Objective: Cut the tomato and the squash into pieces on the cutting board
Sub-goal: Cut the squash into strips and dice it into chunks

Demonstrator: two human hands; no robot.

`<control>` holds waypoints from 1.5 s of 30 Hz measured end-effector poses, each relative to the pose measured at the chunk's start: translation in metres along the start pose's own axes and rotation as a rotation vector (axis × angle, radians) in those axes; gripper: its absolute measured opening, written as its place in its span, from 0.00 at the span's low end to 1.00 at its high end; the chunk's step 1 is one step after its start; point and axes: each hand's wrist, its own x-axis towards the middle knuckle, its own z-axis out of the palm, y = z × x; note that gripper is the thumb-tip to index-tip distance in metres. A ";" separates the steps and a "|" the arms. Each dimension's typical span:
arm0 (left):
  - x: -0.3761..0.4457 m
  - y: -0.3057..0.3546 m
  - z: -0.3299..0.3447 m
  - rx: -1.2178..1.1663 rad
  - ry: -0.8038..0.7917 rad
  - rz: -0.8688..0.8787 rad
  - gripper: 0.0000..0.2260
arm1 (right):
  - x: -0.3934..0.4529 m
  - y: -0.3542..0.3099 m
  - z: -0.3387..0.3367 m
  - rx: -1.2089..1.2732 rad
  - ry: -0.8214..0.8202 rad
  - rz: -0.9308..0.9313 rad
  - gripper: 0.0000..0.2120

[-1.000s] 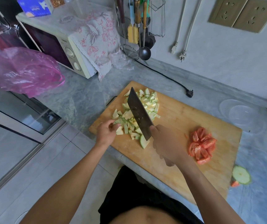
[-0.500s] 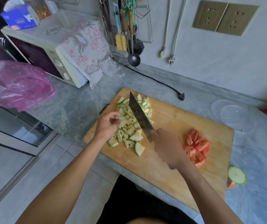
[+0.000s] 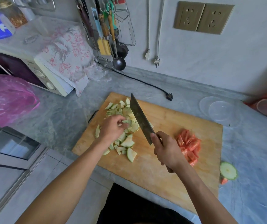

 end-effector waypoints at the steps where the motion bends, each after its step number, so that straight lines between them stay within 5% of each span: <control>1: 0.001 0.002 0.000 0.002 0.004 -0.006 0.12 | 0.000 0.001 0.000 -0.016 0.009 -0.013 0.19; 5: 0.000 0.010 -0.004 -0.033 0.152 0.008 0.19 | 0.006 0.006 0.002 -0.121 0.048 -0.112 0.18; 8: -0.004 0.015 -0.013 -0.037 0.321 0.195 0.18 | 0.012 0.012 0.002 -0.225 0.038 -0.184 0.17; 14: -0.014 0.018 -0.027 0.130 0.054 0.682 0.14 | 0.015 0.007 0.004 -0.473 -0.045 -0.235 0.17; 17: -0.018 0.023 -0.027 0.162 -0.158 0.657 0.12 | 0.017 0.001 0.004 -0.580 -0.059 -0.234 0.19; 27: 0.007 0.037 -0.029 0.239 -0.444 0.463 0.12 | 0.009 -0.007 0.000 -0.753 -0.102 -0.292 0.23; 34: 0.013 0.034 -0.036 0.289 -0.418 0.420 0.15 | 0.012 -0.007 0.010 -0.738 -0.128 -0.330 0.24; 39: 0.005 0.042 -0.034 0.268 -0.603 0.399 0.15 | 0.017 -0.009 0.015 -0.746 -0.121 -0.362 0.30; 45: 0.017 0.026 -0.030 0.307 -0.501 0.286 0.12 | 0.018 -0.006 0.024 -0.756 -0.157 -0.374 0.28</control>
